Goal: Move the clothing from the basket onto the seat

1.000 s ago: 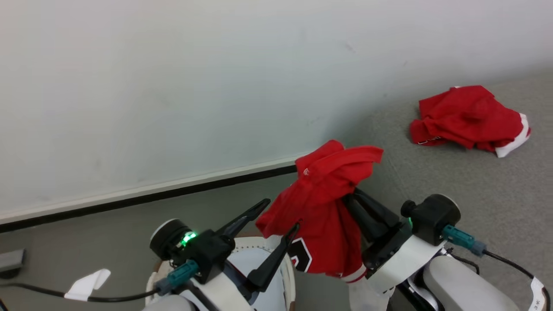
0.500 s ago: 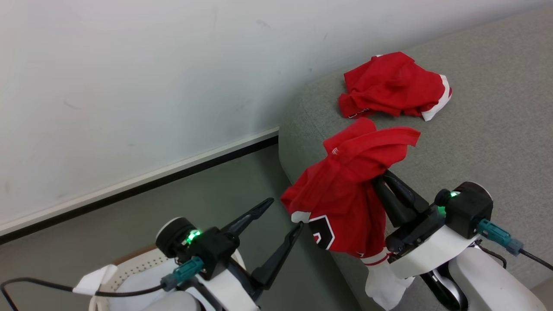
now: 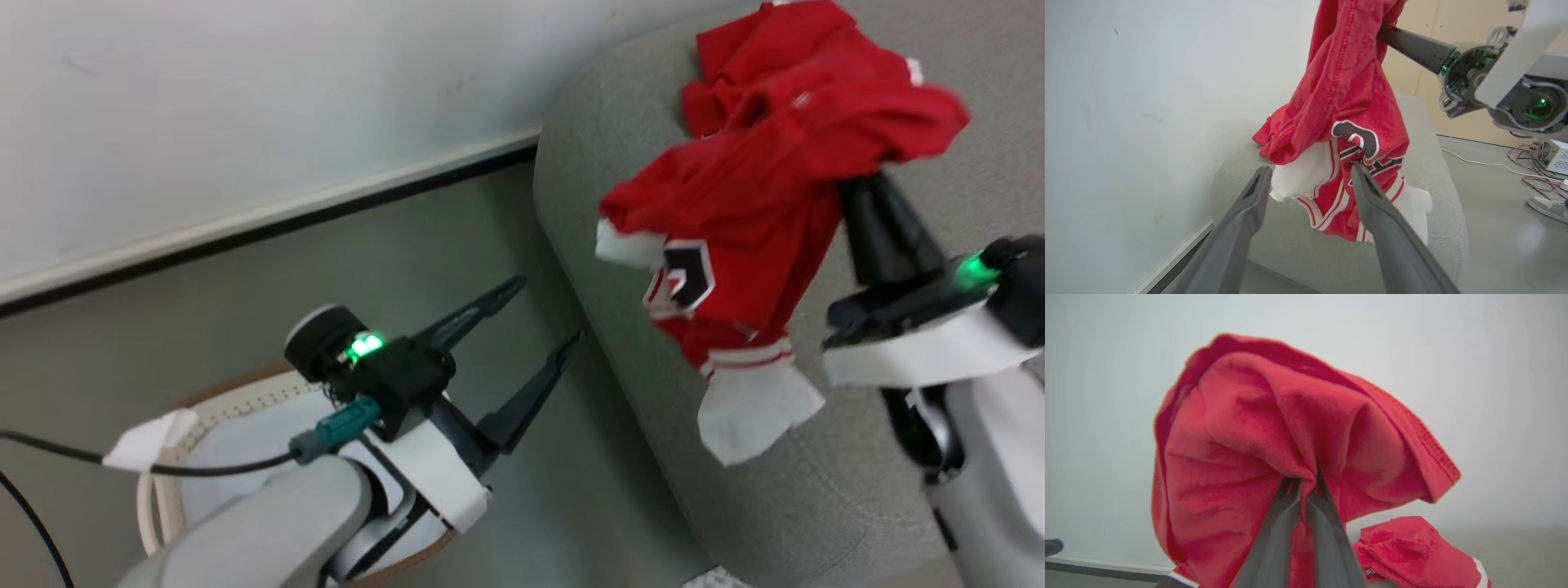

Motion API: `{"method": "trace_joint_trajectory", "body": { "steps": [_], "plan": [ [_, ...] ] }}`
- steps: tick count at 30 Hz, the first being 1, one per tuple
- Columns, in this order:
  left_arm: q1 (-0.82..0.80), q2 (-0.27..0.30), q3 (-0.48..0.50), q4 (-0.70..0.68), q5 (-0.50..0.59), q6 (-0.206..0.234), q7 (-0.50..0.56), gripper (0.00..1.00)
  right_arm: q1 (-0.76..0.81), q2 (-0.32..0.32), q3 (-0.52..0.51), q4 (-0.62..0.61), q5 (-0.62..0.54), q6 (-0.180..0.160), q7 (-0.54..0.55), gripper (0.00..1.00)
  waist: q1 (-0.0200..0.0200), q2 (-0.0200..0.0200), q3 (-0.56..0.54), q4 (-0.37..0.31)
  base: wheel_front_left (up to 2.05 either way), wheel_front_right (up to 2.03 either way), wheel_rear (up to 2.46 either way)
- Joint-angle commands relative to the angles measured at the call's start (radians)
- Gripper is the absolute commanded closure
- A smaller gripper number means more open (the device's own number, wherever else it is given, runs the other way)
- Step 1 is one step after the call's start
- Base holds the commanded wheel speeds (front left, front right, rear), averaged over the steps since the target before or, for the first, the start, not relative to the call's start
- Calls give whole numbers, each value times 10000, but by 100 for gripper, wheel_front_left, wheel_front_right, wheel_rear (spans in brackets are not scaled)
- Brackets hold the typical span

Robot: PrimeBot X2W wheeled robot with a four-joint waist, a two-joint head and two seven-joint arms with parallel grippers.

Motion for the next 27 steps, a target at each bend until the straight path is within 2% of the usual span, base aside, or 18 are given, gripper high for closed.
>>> {"method": "trace_joint_trajectory", "body": {
  "steps": [1,6,10,17,22,25,27],
  "plan": [
    [-215,85,88,-24,115,-27,57,0,-338,45,-229,-72,-111,-26,-6,100,-1,0,1111,546,0,0,0],
    [-1289,237,348,-299,366,-262,281,0,-2120,125,-2415,-230,-1323,-26,-4,100,-1,0,2903,1236,0,0,0],
    [-1888,270,515,-429,538,-357,230,0,-3820,-295,-4258,30,-2167,-26,-1,100,-1,0,3909,1773,0,0,0],
    [-2029,80,603,-341,554,-362,-177,0,-6493,-1758,-7392,1075,-3346,-26,988,100,-1,0,4529,2497,0,0,0],
    [-1916,-24,610,-319,490,-315,-386,0,-7129,-2630,-9109,2210,-4835,-26,1775,100,-1,0,4865,2974,0,0,0],
    [-1787,27,621,-329,448,-268,-441,0,-6818,-2400,-10360,2849,-5712,-26,2036,100,-1,0,5036,3155,0,0,0],
    [-1726,120,612,-298,440,-261,-450,0,-6631,-2029,-11137,3195,-6230,-26,2049,100,-1,0,5135,3226,0,0,0]
  ]
}}
